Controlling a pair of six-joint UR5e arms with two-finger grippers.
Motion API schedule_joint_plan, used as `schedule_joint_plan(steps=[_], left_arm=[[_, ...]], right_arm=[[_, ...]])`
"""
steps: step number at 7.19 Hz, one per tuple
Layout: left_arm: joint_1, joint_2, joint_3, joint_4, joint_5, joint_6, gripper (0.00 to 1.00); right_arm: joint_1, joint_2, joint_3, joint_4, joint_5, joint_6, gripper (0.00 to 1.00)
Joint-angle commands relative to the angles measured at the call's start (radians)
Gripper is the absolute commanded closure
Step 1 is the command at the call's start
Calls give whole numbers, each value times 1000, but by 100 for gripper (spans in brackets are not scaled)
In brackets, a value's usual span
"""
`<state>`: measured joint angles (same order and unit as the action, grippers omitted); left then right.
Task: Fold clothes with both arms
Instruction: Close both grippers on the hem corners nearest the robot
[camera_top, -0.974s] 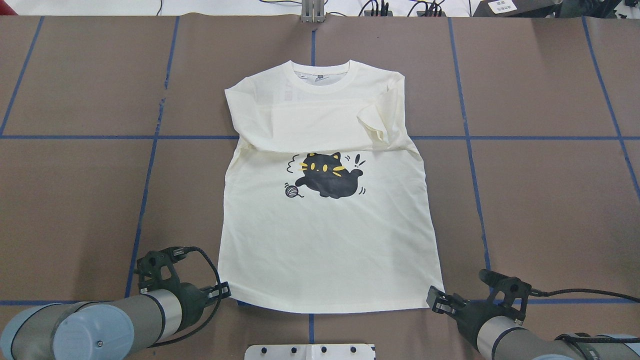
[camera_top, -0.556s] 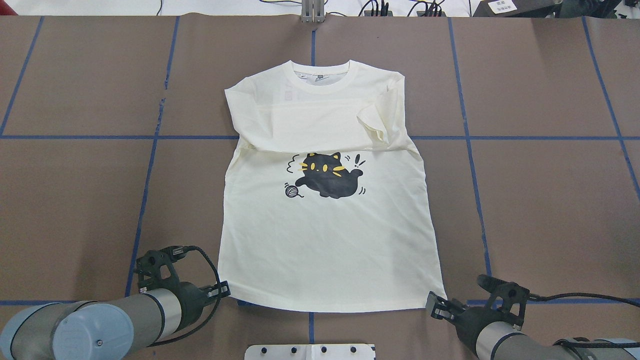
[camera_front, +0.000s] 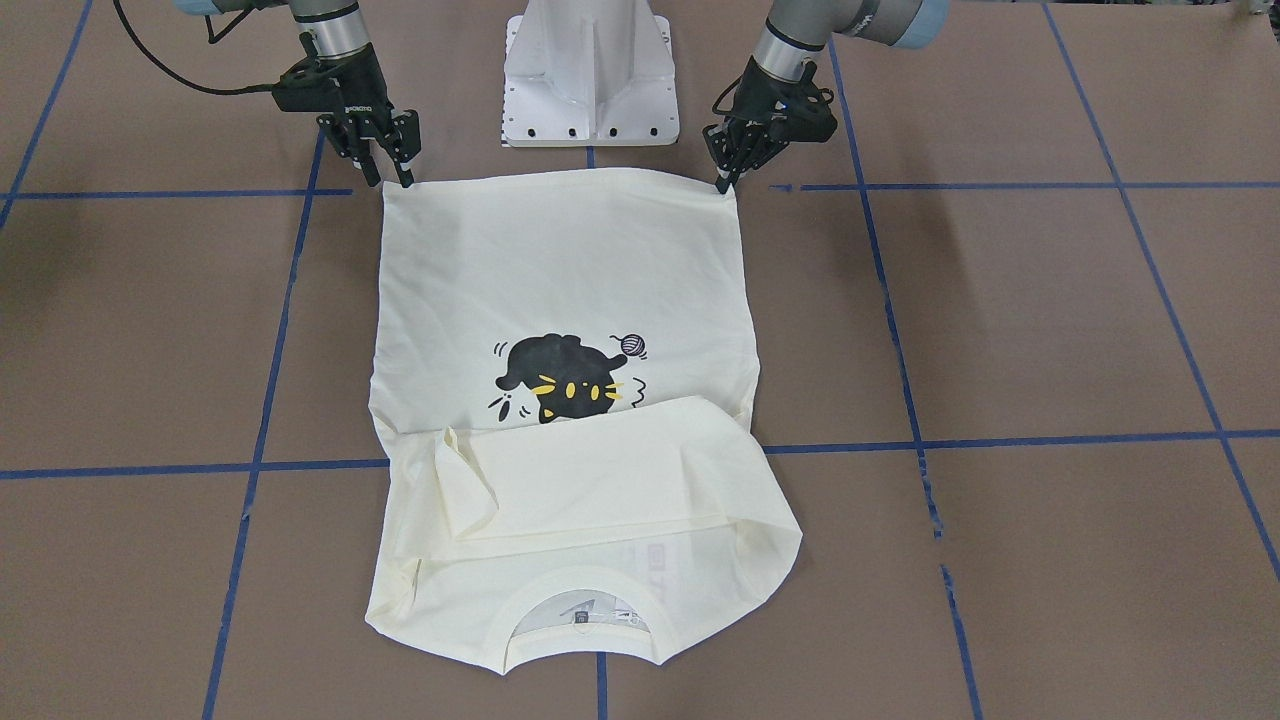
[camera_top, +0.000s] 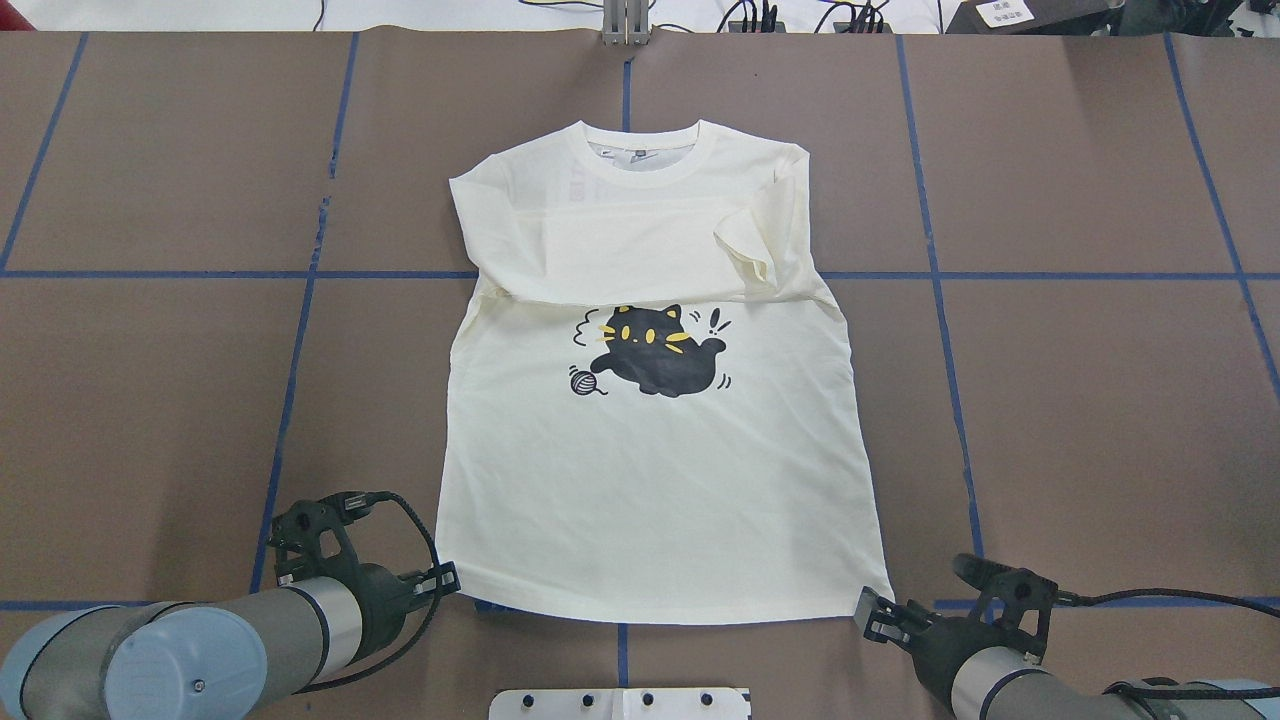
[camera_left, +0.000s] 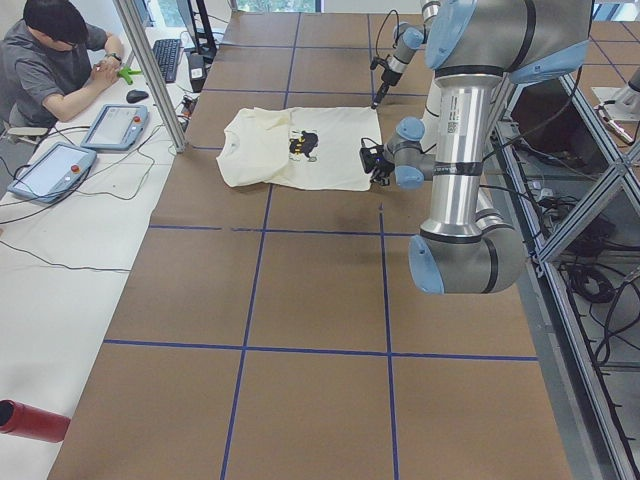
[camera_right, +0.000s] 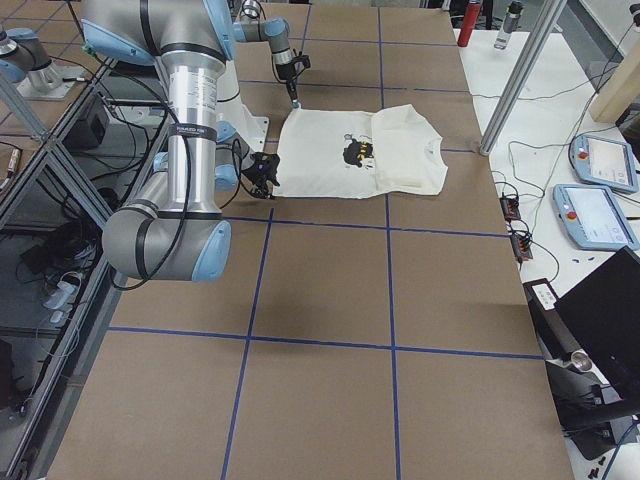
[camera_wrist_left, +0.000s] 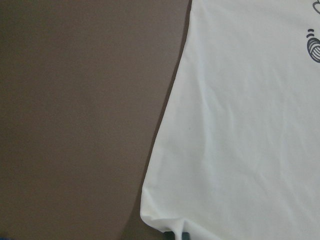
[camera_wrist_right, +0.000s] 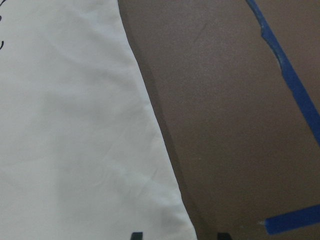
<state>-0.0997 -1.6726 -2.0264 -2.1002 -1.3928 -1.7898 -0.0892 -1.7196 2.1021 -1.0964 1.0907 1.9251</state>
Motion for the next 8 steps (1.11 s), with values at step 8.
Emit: schedule_joint_plan(steps=[8], left_arm=[[0, 4, -12, 0, -2, 1, 100]], right_arm=[[-1, 12, -1, -2, 2, -2, 94]])
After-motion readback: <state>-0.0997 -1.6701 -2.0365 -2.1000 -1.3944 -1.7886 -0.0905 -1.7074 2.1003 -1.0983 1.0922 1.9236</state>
